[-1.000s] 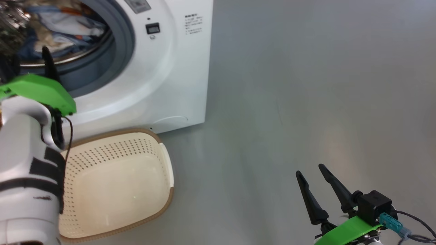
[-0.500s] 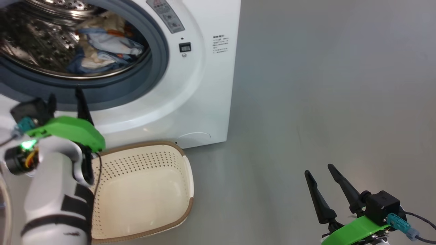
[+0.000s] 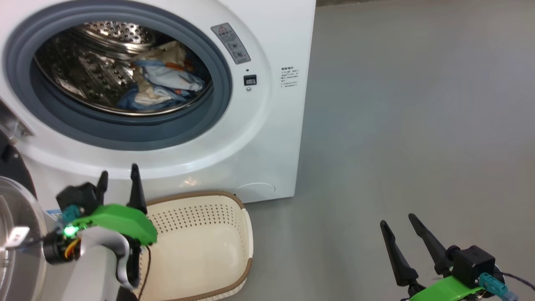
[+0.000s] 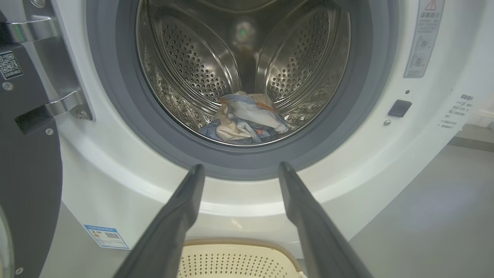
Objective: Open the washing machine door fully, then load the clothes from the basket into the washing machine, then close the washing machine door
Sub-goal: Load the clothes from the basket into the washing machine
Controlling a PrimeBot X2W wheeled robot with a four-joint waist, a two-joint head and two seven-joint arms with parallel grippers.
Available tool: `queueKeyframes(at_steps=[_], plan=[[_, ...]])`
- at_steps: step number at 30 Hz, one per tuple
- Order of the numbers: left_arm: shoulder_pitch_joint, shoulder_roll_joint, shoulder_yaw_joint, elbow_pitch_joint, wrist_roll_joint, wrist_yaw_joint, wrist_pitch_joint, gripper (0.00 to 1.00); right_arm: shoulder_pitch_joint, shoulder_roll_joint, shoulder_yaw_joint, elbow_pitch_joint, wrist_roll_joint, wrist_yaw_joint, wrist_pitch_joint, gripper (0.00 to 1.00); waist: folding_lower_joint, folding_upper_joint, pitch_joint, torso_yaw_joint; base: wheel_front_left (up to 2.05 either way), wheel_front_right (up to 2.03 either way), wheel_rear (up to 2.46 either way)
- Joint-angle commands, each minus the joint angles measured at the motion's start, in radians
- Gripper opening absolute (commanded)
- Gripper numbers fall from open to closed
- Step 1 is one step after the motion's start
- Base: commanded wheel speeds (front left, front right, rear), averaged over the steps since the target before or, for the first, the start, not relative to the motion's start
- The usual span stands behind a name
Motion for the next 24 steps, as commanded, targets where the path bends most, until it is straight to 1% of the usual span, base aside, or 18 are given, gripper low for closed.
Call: queueKeyframes(at_steps=[1,4,11,19,24], plan=[[0.027,0.031,0.005,-0.055,-0.011,0.014,-0.006,1.00,0.014,-0.006,0.018,-0.021,-0.012,0.001,-0.005,1.00,0.0000,0.0000,-0.022,0.013,0.00,0.00,0.00],[0.086,0.030,-0.018,-0.100,-0.049,0.025,-0.006,1.00,0.021,-0.005,0.017,-0.020,-0.014,0.001,-0.005,1.00,0.0000,0.0000,-0.038,0.014,0.00,0.00,0.00],[0.235,0.030,-0.048,-0.238,-0.069,0.053,-0.006,1.00,0.040,0.002,0.008,-0.020,-0.017,0.001,-0.005,1.00,0.0000,0.0000,-0.071,0.011,0.00,0.00,0.00],[0.394,0.030,-0.037,-0.409,-0.085,0.077,-0.006,1.00,0.050,0.005,0.000,-0.019,-0.019,0.001,-0.005,1.00,0.0000,0.0000,-0.097,0.010,0.00,0.00,0.00],[0.460,0.030,-0.029,-0.468,-0.088,0.080,-0.006,1.00,0.049,0.001,0.000,-0.019,-0.023,0.001,-0.005,1.00,0.0000,0.0000,-0.109,0.012,0.00,0.00,0.00]])
